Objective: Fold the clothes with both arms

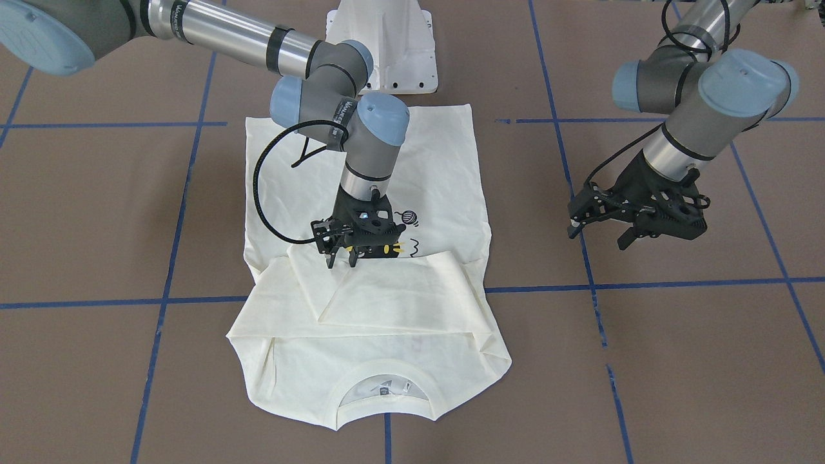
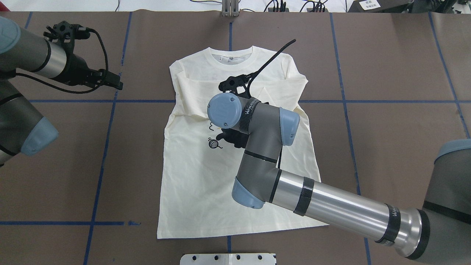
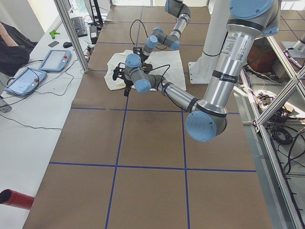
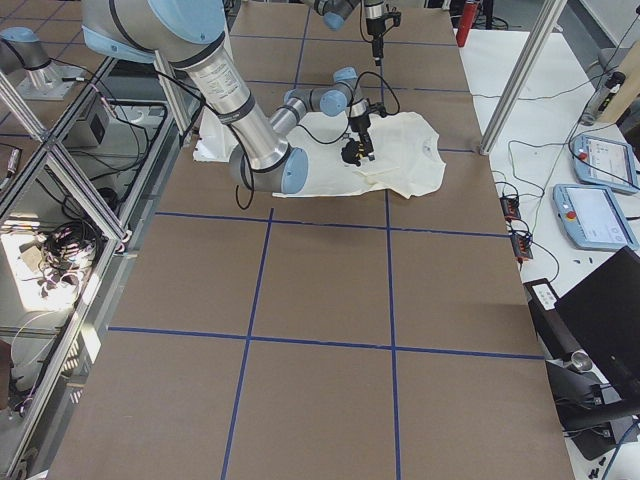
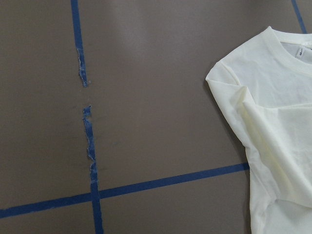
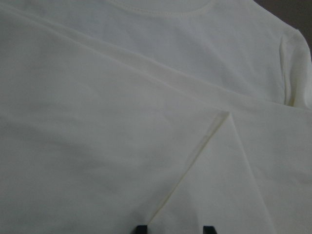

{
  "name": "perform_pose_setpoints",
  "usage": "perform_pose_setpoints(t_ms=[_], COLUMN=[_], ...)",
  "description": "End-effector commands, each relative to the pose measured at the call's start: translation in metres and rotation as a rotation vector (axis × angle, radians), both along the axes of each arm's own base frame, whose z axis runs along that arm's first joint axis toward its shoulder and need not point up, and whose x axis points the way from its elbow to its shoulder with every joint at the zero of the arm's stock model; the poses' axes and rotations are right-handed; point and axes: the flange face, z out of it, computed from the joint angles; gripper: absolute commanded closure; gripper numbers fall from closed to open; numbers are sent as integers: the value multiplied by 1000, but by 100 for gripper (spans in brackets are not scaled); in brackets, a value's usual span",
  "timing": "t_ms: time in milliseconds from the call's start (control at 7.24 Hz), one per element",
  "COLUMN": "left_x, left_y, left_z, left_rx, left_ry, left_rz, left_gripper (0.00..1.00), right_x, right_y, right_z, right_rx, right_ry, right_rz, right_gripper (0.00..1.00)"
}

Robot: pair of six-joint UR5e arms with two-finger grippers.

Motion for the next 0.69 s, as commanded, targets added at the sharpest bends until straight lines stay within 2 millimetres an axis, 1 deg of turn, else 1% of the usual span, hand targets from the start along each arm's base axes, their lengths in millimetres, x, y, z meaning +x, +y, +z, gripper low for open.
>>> perform_pose_setpoints(t_ms=[0, 138, 276, 552], left_x=[1, 2, 2, 2], left_y=[0, 0, 0, 0], left_z=[0, 0, 1, 2], left_rx=[-1, -1, -2, -3], left_ry=[0, 0, -1, -2], left_rz=[2, 2, 2, 2], left_gripper=[0, 0, 0, 0], right_x=[-2, -1, 0, 3], right_y=[2, 0, 0, -3], right_z=[-2, -5, -9, -8], right_rx=[11, 20, 31, 32], right_ry=[5, 10, 9, 11], right_rz=[-22, -33, -46, -44], right_gripper=[68, 97, 100, 100])
